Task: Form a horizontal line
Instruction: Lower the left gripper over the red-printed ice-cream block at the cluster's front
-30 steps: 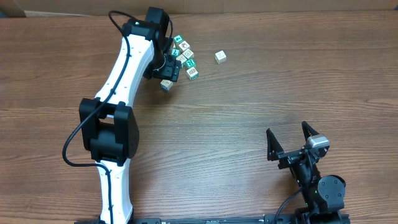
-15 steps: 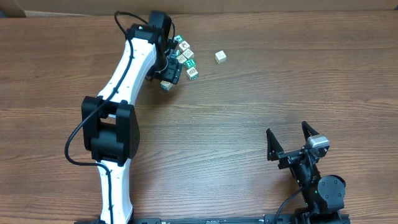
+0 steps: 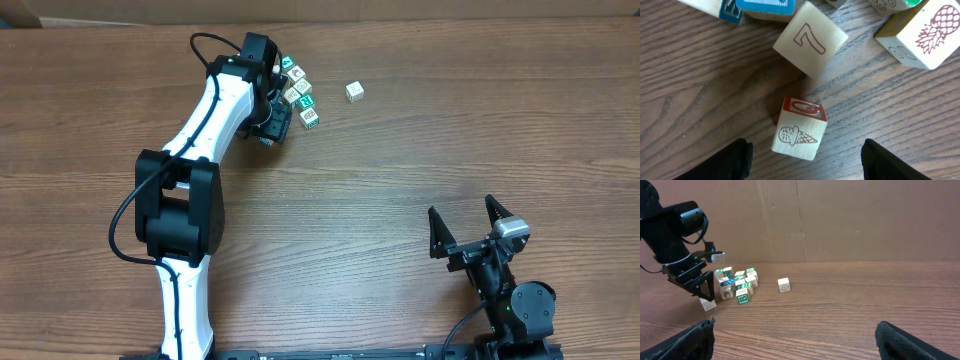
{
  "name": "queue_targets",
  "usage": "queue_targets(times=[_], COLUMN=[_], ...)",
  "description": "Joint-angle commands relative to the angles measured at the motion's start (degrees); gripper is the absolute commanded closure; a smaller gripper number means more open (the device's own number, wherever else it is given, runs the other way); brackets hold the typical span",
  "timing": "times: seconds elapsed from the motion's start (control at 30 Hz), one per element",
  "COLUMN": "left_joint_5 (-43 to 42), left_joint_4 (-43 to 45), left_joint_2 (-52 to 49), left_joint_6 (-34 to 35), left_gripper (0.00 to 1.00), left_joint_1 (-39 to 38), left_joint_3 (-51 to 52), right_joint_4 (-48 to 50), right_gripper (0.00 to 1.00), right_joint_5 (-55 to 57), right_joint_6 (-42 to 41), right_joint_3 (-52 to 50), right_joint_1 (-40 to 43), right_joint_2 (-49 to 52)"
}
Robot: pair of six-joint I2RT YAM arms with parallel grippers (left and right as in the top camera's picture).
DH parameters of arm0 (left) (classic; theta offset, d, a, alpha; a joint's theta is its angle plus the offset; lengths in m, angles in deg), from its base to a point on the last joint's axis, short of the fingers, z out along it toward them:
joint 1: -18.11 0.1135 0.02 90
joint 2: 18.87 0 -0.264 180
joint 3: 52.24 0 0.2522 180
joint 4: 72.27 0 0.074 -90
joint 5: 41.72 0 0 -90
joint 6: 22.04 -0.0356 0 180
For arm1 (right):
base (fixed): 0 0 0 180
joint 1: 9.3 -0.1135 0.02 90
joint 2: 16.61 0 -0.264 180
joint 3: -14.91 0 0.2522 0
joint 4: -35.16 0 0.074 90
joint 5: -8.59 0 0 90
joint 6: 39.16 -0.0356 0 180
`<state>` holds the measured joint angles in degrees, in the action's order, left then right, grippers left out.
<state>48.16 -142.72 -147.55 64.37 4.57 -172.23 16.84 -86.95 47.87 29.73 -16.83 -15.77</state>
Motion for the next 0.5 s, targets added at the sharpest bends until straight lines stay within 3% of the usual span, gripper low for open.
queue_targets(times=[0.0, 0.47], left_joint_5=[0.6, 0.7], left_joint_4=[1.2, 6.9], left_joint_2=[-0.4, -0.4], left_joint_6=[-1.2, -1.2], left_gripper=[0.33, 0.4], left_joint_1=[-0.3, -0.3], left_joint_3=[1.6, 3.9], right_joint_4=[0.2, 0.2], right_gripper=[0.0, 0.0], right_joint_5=[0.3, 0.3], right_joint_6=[0.2, 0.2], right_joint_3=[-0.6, -0.6], right_joint_1=[0.3, 0.3], right_joint_2=[-0.7, -0.7])
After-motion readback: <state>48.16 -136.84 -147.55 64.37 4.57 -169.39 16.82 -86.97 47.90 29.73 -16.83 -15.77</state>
